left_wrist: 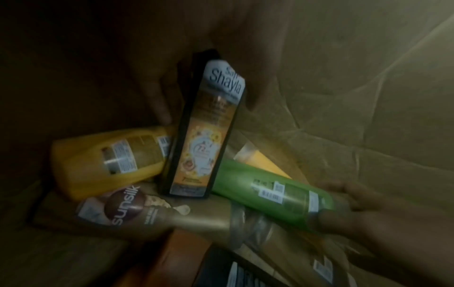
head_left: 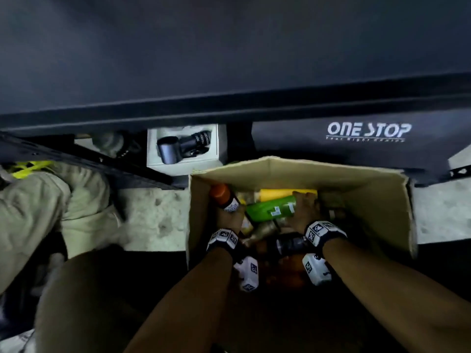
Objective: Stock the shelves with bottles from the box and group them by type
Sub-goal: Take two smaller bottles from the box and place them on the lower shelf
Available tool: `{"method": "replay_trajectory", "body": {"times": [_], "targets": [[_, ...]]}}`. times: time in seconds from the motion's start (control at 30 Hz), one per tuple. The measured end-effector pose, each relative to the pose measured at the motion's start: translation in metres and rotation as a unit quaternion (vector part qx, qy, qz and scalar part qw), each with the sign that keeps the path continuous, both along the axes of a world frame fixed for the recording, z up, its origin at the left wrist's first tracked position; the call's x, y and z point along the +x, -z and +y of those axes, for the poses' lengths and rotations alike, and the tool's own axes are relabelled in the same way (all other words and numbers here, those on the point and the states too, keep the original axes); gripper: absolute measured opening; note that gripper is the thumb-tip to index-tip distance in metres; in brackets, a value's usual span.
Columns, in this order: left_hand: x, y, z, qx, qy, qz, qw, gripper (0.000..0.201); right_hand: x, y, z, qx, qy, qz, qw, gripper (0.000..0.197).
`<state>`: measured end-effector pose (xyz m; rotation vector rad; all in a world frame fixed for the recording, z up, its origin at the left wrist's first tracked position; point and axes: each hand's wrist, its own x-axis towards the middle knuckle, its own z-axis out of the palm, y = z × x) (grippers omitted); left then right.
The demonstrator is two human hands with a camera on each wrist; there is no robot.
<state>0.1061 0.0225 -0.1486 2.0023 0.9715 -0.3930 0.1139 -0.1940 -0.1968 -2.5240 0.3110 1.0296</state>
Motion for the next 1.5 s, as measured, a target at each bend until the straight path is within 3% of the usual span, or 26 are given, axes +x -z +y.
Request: {"method": "replay_trajectory", "body": {"times": [0.13, 0.23, 0.47, 0.7, 0.87, 1.03, 1.23, 1.37, 1.5], "targets": [[-0.003, 0.021, -0.005, 0.001, -0.058, -0.034, 0.998, 0.087, -0.006, 0.017, -0.006, 0.056, 0.054, -0.053, 0.996, 0.082], [-0.007, 0.025, -0.006, -0.008, -0.079, -0.061, 0.995, 0.091, -0.005, 0.013, -0.012, 0.075, 0.077, -0.045, 0.993, 0.074], [-0.017, 0.000, -0.012, -0.042, -0.081, -0.102, 0.991, 0.075, -0.013, -0.028, -0.009, 0.148, 0.062, -0.059, 0.985, 0.068], [-0.024, -0.062, -0.024, -0.012, -0.027, -0.127, 0.992, 0.077, -0.028, -0.079, -0.003, 0.153, 0.125, -0.148, 0.969, 0.057], [-0.031, -0.108, -0.030, -0.011, 0.028, -0.182, 0.983, 0.047, -0.035, -0.128, -0.005, 0.131, 0.087, -0.221, 0.963, 0.053], [-0.046, -0.151, -0.033, 0.016, 0.065, -0.257, 0.964, 0.038, -0.048, -0.174, 0.000, 0.139, 0.024, -0.291, 0.946, 0.056], [-0.056, -0.204, -0.031, 0.040, 0.071, -0.367, 0.927, 0.053, -0.054, -0.238, 0.006, 0.193, 0.038, -0.390, 0.900, 0.048], [-0.052, -0.240, -0.025, 0.069, 0.074, -0.407, 0.908, 0.042, -0.052, -0.285, 0.015, 0.226, 0.029, -0.446, 0.866, 0.054], [-0.046, -0.277, -0.015, 0.091, 0.071, -0.444, 0.888, 0.038, -0.047, -0.329, 0.025, 0.236, 0.005, -0.510, 0.827, 0.047]]}}
